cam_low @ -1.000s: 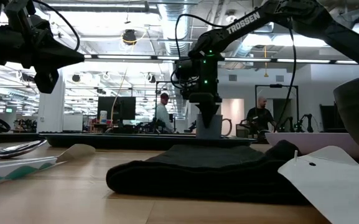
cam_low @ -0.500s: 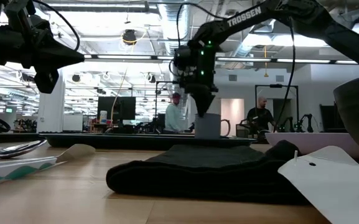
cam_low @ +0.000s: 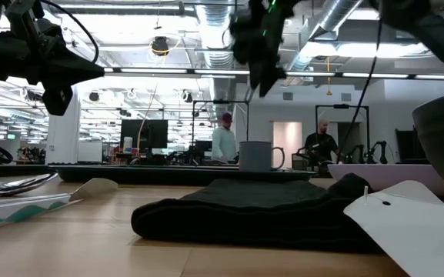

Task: Set up tray
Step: Put the violet plate to the bottom right of the black tray

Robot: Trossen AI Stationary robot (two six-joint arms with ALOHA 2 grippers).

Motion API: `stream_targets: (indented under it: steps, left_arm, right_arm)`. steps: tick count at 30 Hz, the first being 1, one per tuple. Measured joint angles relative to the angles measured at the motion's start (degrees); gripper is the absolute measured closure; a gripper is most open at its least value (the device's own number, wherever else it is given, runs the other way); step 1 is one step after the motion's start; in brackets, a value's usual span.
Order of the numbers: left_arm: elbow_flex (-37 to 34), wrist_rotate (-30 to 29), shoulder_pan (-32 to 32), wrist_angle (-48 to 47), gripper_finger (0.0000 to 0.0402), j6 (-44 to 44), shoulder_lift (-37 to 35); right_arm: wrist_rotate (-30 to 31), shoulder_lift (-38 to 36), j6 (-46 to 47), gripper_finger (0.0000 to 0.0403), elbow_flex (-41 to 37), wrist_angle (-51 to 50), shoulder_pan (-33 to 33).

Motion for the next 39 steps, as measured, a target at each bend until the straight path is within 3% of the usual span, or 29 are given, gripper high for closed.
stream_targets:
  steps: [8, 12, 20, 26, 31, 39]
  left_arm:
    - [0.0, 0.0, 0.0, 0.0, 0.0401, 0.0, 0.0]
    - [0.0, 0.2, 0.0, 0.0, 0.0401, 0.0, 0.0]
    - [0.0, 0.3, 0.0, 0.0, 0.0401, 0.0, 0.0]
    - [0.0, 0.2, 0.0, 0.0, 0.0401, 0.5, 0.0]
    - [0.0, 0.2, 0.0, 0.0, 0.0401, 0.9, 0.0]
    - [0.0, 0.4, 0.0, 0.0, 0.0401, 4.2, 0.0]
  right_arm:
    - [3.0, -10.0, 11.9, 0.0187, -0.1, -0.5, 9.5]
    - [7.1, -14.4, 20.1, 0.0188, -4.6, -0.4, 15.1]
    - [11.9, -25.3, 42.8, 0.0188, -28.7, 2.3, 25.2]
    - [11.9, -32.5, 62.6, 0.0188, -50.6, 20.3, 31.0]
    - [11.7, -31.6, 72.1, 0.0188, -60.6, 29.5, 34.0]
    - [10.9, -22.4, 72.7, 0.0188, -62.3, 29.2, 35.6]
